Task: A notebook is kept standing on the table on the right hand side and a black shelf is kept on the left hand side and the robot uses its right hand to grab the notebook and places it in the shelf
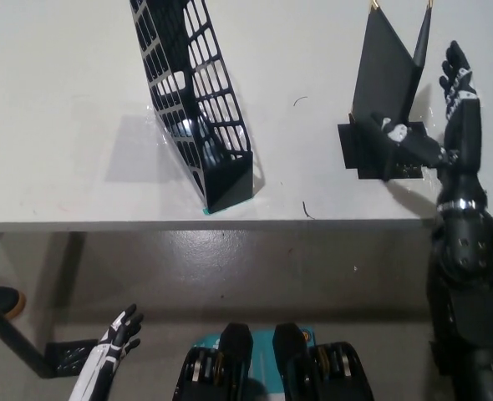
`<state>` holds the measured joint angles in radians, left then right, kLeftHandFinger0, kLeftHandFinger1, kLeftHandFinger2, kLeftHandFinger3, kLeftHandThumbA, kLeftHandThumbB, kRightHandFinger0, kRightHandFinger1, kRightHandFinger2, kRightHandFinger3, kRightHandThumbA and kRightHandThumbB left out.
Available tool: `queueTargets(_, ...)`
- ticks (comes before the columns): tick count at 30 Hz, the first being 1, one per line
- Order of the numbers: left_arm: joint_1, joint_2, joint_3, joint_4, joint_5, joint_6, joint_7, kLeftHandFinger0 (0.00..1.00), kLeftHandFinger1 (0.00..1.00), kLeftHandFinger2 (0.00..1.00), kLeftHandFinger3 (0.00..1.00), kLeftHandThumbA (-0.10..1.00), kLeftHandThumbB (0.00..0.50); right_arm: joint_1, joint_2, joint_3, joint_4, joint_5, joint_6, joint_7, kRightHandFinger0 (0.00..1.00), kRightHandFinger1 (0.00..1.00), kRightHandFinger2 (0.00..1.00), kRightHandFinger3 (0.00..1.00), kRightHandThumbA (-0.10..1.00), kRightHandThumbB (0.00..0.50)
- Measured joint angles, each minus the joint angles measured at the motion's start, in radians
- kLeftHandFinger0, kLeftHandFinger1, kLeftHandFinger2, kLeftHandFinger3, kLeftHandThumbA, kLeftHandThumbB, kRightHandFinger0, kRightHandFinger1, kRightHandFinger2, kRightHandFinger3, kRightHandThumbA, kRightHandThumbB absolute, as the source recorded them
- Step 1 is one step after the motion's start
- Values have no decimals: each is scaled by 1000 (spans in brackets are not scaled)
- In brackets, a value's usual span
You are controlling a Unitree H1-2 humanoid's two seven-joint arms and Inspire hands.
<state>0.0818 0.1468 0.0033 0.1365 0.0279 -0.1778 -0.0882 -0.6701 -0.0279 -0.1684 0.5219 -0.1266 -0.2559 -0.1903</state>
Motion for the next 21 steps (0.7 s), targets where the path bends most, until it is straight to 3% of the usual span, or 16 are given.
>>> queueTargets(8,1,0,1,1,2,-1,0,1000,1000,1000,1000,1000,111,-216,10,-103,364,139,-11,23,1000,1000,1000,1000,1000,427)
queueTargets(11,1,0,1,1,2,-4,0,1000,1000,1000,1000,1000,105,-296,10,-164,515,200,-22,43,1000,1000,1000,1000,1000,390)
queueTargets(13,0,0,1,1,2,-4,0,1000,1000,1000,1000,1000,124,-334,10,-204,575,232,-28,52,1000,1000,1000,1000,778,359)
queueTargets(14,1,0,1,2,2,-5,0,1000,1000,1000,1000,1000,124,-363,10,-241,611,258,-28,55,969,1000,1000,1000,734,367)
queueTargets(15,0,0,1,2,2,-5,0,1000,1000,1000,1000,1000,125,-376,11,-265,631,272,-28,55,344,280,533,1000,268,220)
queueTargets(16,0,0,1,2,2,-5,0,1000,1000,1000,1000,1000,126,-387,11,-286,647,286,-28,55,180,196,421,959,223,267)
queueTargets(17,0,0,1,3,2,-5,0,1000,1000,1000,1000,1000,114,-407,11,-331,676,311,-25,46,7,8,201,504,-87,202)
queueTargets(18,0,0,1,3,2,-5,0,1000,1000,1000,1000,1000,102,-425,10,-364,701,330,-24,32,0,0,210,241,-99,114)
queueTargets(19,0,0,1,3,2,-5,0,1000,1000,1000,1000,1000,82,-443,10,-399,732,351,-24,15,0,0,358,220,-100,60)
queueTargets(20,0,0,1,3,2,-5,0,1000,1000,1000,1000,1000,83,-457,8,-419,749,361,-23,2,0,17,497,370,-100,44)
queueTargets(21,-1,0,1,3,1,-6,0,1000,1000,1000,1000,1000,85,-480,7,-446,776,388,-23,-21,0,61,562,491,-100,42)
